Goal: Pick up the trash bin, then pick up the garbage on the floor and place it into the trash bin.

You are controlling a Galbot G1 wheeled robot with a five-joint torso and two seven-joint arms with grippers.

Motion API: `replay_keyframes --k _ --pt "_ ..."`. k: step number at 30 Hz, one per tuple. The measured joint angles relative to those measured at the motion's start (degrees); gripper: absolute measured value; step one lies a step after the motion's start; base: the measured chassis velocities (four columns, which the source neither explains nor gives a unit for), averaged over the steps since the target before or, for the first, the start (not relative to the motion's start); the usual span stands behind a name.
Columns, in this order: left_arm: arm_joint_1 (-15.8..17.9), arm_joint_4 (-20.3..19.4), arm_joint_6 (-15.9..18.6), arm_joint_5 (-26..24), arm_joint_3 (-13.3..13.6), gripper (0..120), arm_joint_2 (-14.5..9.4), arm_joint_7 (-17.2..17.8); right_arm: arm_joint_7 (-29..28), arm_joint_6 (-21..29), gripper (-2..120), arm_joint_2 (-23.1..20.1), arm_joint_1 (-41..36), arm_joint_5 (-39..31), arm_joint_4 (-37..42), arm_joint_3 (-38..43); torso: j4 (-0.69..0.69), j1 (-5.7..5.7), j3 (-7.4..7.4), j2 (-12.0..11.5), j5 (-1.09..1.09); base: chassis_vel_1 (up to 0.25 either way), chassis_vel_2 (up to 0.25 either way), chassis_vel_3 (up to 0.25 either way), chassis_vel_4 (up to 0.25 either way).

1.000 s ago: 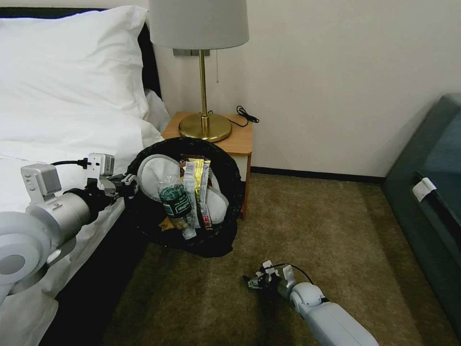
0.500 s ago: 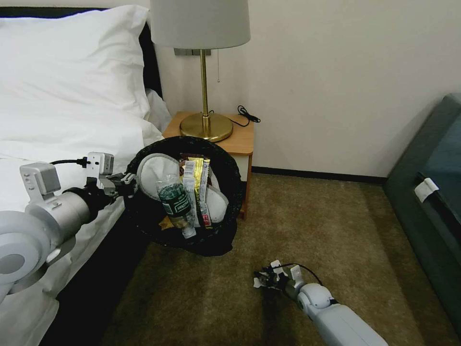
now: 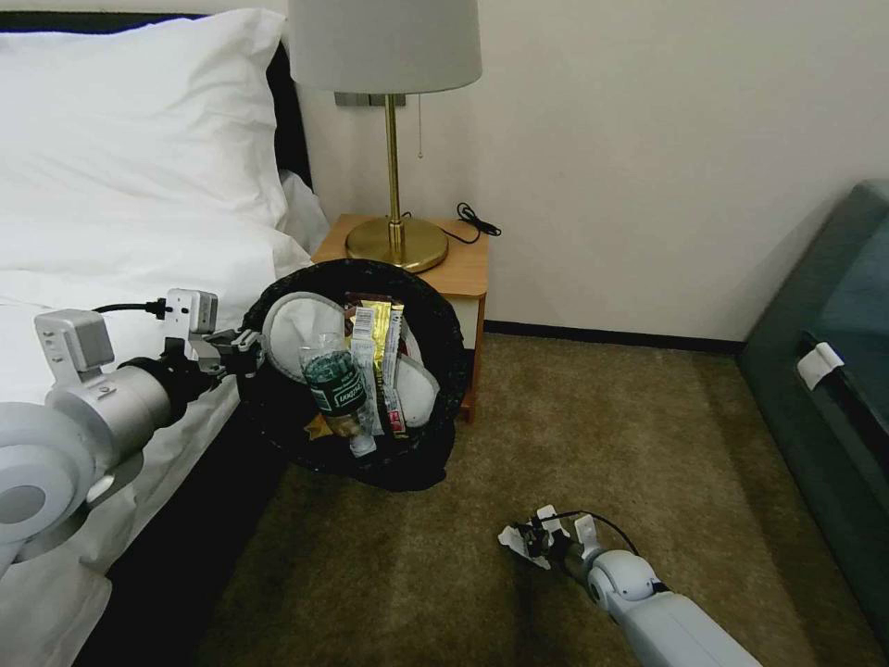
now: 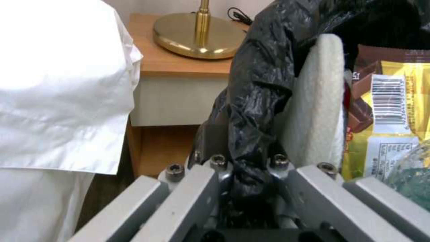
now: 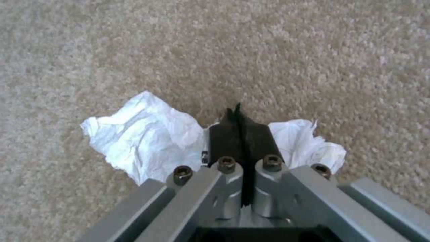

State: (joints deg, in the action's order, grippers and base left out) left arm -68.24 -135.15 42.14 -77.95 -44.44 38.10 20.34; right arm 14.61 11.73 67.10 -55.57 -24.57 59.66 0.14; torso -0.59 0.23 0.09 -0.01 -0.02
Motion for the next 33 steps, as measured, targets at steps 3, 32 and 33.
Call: replay_keyframes --k 3,32,33 --pt "-0.05 -0.02 0.0 0.01 -0.01 1 0.06 0.01 -0.31 0.04 0 -0.54 -0.29 0.19 1.45 0.34 0.02 0.0 0.01 0.0 0.05 0.0 0.0 0.0 0.0" --pt "-1.74 0.42 0.0 0.04 -0.29 1 0.94 1.36 -11.19 7.67 0 -13.99 -7.07 -14.82 48.26 15.53 0.0 -0.01 0.0 0.01 0.02 0.0 0.0 0.0 0.0" --pt "-1.74 0.42 0.0 0.04 -0.29 1 0.94 1.36 -11.19 7.67 0 -13.99 -7.07 -14.82 48.26 15.53 0.0 -0.01 0.0 0.01 0.02 0.0 0.0 0.0 0.0"
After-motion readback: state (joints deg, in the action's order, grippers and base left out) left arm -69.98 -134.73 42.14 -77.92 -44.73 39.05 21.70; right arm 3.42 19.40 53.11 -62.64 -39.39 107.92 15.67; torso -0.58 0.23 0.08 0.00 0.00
